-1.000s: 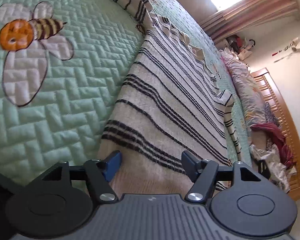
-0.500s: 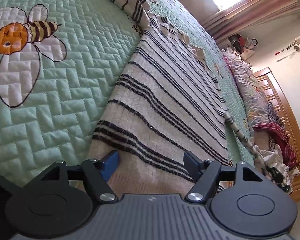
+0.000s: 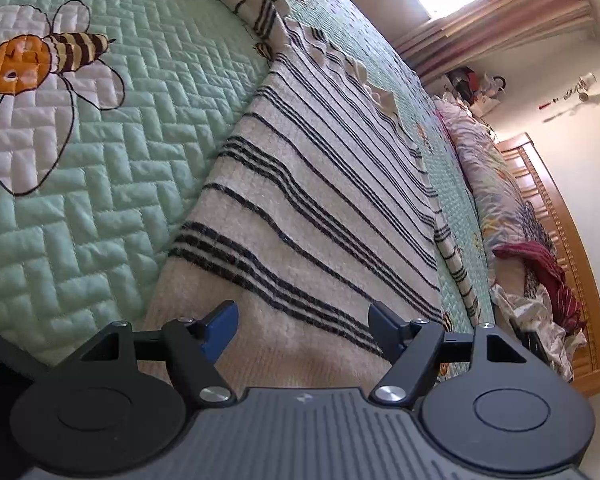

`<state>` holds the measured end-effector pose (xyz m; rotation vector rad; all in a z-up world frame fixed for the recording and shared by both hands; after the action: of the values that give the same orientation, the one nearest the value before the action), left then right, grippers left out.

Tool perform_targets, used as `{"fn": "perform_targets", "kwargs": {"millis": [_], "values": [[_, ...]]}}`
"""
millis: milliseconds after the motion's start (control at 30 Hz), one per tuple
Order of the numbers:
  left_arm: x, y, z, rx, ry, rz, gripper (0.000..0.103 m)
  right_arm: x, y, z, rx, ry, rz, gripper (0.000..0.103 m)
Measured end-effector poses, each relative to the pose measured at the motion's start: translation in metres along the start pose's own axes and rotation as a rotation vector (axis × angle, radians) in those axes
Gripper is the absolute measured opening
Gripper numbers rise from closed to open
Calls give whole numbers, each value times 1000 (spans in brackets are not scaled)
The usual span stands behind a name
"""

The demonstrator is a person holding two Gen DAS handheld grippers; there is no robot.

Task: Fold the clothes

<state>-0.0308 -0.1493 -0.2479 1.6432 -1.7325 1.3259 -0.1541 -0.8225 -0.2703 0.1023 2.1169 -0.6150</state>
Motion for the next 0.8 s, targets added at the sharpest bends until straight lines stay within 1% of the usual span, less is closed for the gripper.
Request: {"fn": "perform_targets", "kwargs": {"millis": [33, 67, 100, 133, 167, 200, 233, 267, 367, 433, 467, 567, 600, 633, 700, 733, 767, 800], "values": [[1, 1, -2, 3, 0, 2, 75, 2, -5, 9, -3, -3, 10, 54], [1, 1, -4, 9, 1, 0, 76, 7, -9, 14, -26, -3, 32, 57], [0, 1, -7, 16, 1, -3, 76, 17, -11, 15, -31, 38, 59, 58], [-1, 1, -9, 22, 2, -8, 76, 27, -12, 16, -35, 84, 87, 52], [-3, 0, -11, 28, 3, -14, 77, 39, -19, 9, 3, 142, 99, 44], [-4, 0, -13, 33, 4, -21, 77, 51, -27, 1, 45, 202, 108, 40], [-6, 0, -13, 35, 6, -28, 77, 55, -29, -8, 73, 234, 102, 43], [-7, 0, -11, 31, 9, -34, 77, 51, -28, -18, 96, 236, 68, 44], [-4, 2, -1, 10, 15, -34, 77, 13, -7, -35, 104, 146, -68, 49], [1, 2, 3, 5, 21, -24, 77, -14, 8, -38, 90, 81, -127, 59], [5, 1, 4, 6, 25, -14, 77, -27, 18, -35, 64, 40, -134, 60], [12, -8, -5, 31, 17, 36, 78, -56, 57, -15, -73, -64, -147, 61], [12, -15, -11, 49, 15, 43, 78, -63, 71, -8, -124, -90, -161, 61], [10, -24, -17, 76, 21, 31, 79, -65, 83, -3, -153, -94, -175, 61], [1, -49, -35, 150, 42, -24, 80, -57, 99, 11, -182, -74, -203, 61], [-6, -64, -43, 191, 42, -49, 81, -49, 103, 16, -189, -58, -219, 58], [-14, -81, -53, 236, 33, -75, 82, -42, 106, 19, -182, -62, -238, 54], [-24, -97, -59, 279, 20, -101, 82, -37, 108, 16, -153, -80, -265, 45]]}}
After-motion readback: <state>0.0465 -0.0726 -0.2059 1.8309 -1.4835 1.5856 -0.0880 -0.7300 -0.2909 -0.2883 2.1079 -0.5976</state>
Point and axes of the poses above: each gripper's, at about its wrist camera, not at the fingertips, and z roughly the way its jaws point, x to its right, y to its underside, the point moved 10 cm from there along z, roughly the way its jaws point, and after that the axes turned 13 degrees about y, right-handed, at the moved point
